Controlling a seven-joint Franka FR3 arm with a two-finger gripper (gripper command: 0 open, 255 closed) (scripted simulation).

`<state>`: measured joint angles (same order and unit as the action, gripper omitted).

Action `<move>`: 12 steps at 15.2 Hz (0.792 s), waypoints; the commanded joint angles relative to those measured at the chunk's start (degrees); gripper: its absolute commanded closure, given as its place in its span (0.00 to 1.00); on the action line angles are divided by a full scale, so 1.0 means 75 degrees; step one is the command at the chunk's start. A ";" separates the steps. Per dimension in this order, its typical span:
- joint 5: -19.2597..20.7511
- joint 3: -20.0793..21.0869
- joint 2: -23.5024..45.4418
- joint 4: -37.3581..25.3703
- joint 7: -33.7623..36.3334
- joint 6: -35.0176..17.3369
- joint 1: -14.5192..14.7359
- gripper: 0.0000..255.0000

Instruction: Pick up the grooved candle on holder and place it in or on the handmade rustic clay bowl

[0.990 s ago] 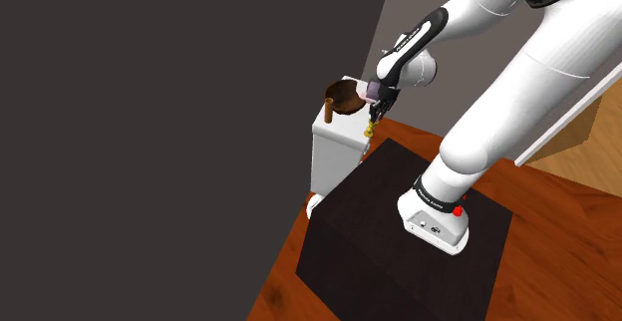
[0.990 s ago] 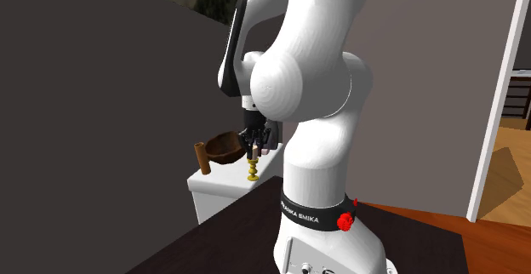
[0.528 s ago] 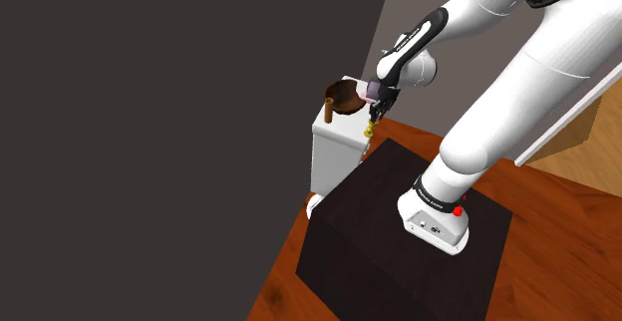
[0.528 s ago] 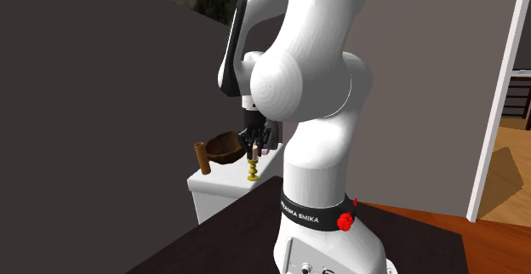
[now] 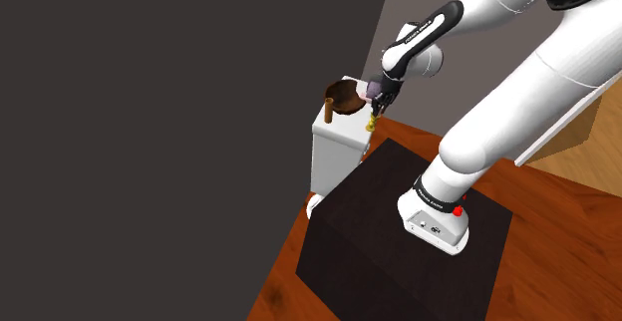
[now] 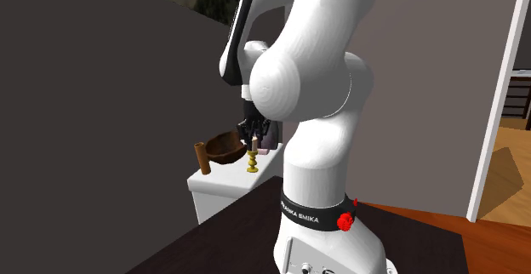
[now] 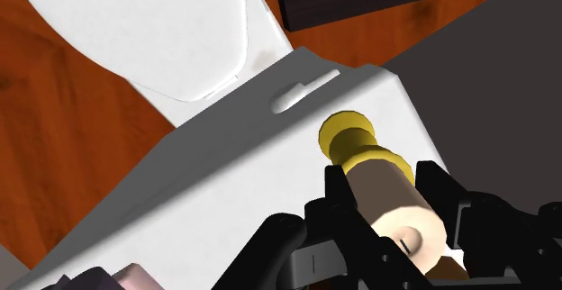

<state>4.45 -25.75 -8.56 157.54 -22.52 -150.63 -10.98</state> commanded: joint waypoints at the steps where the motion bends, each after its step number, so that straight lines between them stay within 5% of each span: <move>1: 0.0218 0.0048 -0.0314 0.0015 0.0155 0.0287 -0.0087 1.00; 12: 0.0643 0.0330 -0.1521 -0.0328 0.0521 0.1799 -0.0328 1.00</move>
<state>9.06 -23.36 -19.21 155.42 -18.62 -138.24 -13.24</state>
